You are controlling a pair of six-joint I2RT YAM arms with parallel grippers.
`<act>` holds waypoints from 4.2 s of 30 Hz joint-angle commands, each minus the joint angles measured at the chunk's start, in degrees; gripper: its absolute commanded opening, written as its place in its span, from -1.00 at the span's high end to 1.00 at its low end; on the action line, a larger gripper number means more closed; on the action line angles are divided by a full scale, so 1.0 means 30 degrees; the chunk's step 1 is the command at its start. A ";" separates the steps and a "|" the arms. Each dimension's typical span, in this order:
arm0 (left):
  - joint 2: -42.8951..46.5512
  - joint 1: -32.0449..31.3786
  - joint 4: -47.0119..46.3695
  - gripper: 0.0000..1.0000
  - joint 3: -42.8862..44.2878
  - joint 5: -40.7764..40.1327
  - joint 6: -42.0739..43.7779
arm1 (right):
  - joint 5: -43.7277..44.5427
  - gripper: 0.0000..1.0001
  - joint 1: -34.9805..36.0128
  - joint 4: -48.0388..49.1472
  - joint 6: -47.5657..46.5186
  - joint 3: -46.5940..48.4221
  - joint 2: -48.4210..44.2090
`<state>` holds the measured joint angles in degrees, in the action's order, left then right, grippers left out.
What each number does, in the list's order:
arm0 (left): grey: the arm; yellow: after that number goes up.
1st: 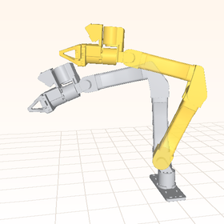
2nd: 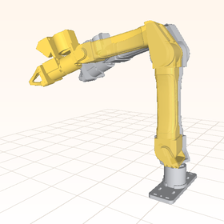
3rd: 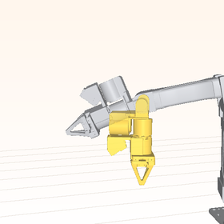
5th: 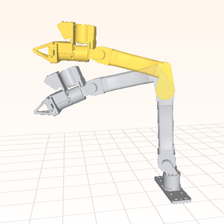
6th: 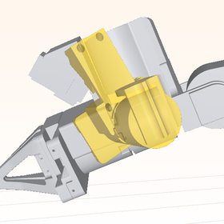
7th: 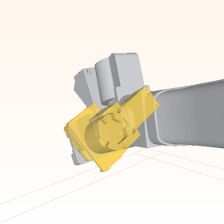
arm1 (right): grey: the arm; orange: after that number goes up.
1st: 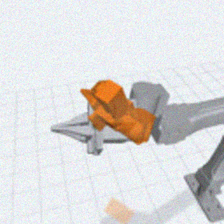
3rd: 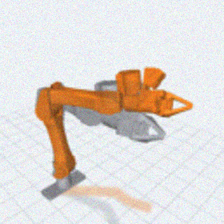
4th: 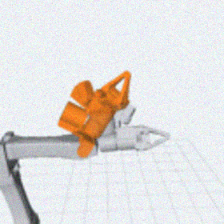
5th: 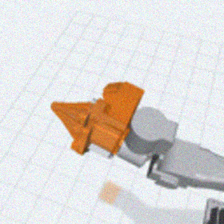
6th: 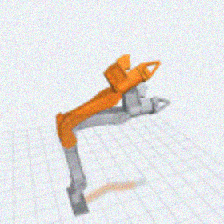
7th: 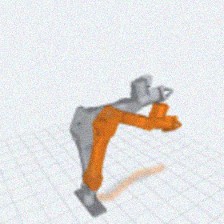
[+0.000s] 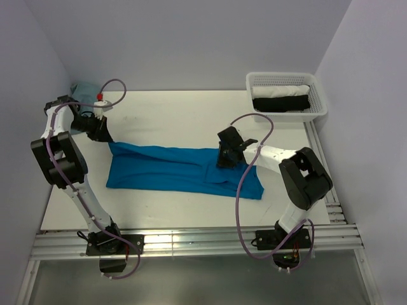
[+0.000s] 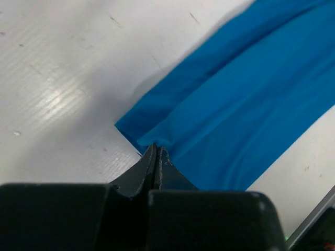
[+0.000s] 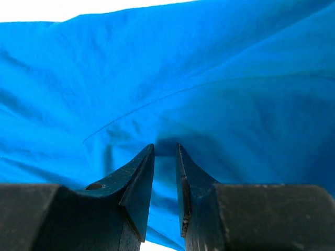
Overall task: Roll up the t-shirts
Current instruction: Fold the tshirt
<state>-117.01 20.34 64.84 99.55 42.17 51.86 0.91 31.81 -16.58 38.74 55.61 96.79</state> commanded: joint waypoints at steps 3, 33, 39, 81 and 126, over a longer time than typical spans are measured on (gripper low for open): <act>0.0185 0.0047 0.2498 0.98 -0.1100 0.0153 0.4158 | 0.0284 0.39 -0.0145 0.0428 0.0153 -0.0404 -0.0682; 0.0213 0.1190 0.2912 -0.06 -0.1979 -0.0139 0.2315 | -0.0156 0.39 -0.0145 0.0429 0.0036 -0.0111 -0.1327; 0.2147 0.0458 -0.0137 -0.17 -0.4617 -0.2015 0.0675 | -0.0156 0.38 -0.0116 0.0224 -0.0081 0.0270 -0.1093; 0.0596 -0.0832 -0.0461 0.18 -0.4413 -0.4272 -0.2314 | -0.0214 0.38 -0.0116 0.0516 -0.0140 0.0123 -0.0507; 0.0506 0.0223 0.2762 0.99 -0.1655 -0.4153 0.3334 | 0.0079 0.38 -0.1228 0.0633 0.0240 -0.1867 -0.0946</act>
<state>-116.66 20.16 70.35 96.92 31.09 54.78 -0.12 29.28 -14.63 39.20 51.86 95.61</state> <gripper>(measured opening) 0.013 0.310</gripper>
